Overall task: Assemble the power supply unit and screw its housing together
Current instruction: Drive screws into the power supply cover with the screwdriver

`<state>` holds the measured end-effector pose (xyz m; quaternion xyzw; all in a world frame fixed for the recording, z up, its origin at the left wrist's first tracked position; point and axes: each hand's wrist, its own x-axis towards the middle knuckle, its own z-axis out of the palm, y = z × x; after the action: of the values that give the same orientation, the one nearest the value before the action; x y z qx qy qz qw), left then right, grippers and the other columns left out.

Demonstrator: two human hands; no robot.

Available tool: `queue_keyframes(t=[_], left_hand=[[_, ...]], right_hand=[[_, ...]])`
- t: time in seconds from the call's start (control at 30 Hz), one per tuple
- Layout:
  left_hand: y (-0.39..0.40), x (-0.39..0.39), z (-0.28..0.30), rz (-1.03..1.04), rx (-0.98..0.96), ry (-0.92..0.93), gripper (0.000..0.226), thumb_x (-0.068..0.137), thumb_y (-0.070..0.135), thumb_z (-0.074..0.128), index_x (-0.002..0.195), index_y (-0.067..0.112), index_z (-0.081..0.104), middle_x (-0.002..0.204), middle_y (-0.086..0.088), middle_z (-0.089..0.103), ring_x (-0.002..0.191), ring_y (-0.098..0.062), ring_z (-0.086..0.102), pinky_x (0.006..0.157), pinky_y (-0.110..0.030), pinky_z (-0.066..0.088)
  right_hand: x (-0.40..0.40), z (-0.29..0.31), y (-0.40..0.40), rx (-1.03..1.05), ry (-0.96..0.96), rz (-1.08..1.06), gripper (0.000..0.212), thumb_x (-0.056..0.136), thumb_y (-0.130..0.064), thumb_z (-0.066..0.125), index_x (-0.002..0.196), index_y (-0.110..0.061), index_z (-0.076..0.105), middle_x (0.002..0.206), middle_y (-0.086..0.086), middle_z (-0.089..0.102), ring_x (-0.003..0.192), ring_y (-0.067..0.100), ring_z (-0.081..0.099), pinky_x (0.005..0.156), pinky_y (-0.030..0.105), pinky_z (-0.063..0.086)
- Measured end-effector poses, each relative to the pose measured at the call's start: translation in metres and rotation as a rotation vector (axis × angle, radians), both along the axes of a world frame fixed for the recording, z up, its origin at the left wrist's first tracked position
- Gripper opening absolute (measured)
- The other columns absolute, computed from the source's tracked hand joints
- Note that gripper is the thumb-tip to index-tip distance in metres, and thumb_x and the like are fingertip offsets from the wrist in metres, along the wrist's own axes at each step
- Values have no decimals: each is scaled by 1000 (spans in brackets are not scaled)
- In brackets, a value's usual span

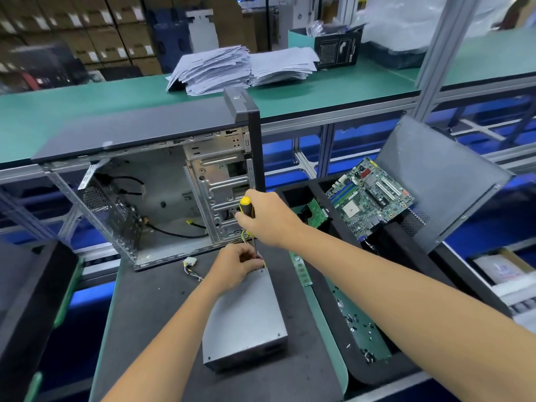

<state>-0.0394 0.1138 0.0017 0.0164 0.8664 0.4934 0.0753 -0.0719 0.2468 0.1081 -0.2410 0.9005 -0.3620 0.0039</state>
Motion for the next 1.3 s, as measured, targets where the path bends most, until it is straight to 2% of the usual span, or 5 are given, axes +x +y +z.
queue_keyframes(t=[0.3,0.7,1.0,1.13,1.3], left_hand=[[3,2,-6,-27,-133,76,14,84,8,69,73,15,65,79,4,70,59,-3,53,63,-24,43],[4,6,-19,-29,-241,146,6,82,9,70,78,11,66,86,6,67,78,-10,56,73,-28,44],[6,9,-24,-34,-241,201,9,80,6,72,75,12,67,87,3,66,84,-18,60,80,-35,48],[4,11,-26,-15,-209,214,6,80,5,73,79,11,72,85,5,67,84,-14,61,80,-29,47],[3,15,-29,28,-182,211,10,82,5,70,84,14,74,86,7,68,82,-6,59,74,-9,40]], right_hand=[[-1,-5,9,17,-35,-19,21,90,-22,61,81,-8,49,69,4,53,60,19,50,54,31,43],[-4,-12,8,178,-47,49,25,88,-23,63,76,-14,42,73,4,51,62,21,48,51,28,36],[-3,-7,9,283,-113,181,15,88,-17,64,90,-10,51,83,4,54,76,23,53,68,35,47],[-2,-4,7,294,-120,199,14,88,-17,64,92,-8,53,93,8,61,83,25,59,72,38,52],[-2,1,6,341,-97,249,14,85,-13,69,86,-13,55,87,0,56,79,17,52,59,25,41]])
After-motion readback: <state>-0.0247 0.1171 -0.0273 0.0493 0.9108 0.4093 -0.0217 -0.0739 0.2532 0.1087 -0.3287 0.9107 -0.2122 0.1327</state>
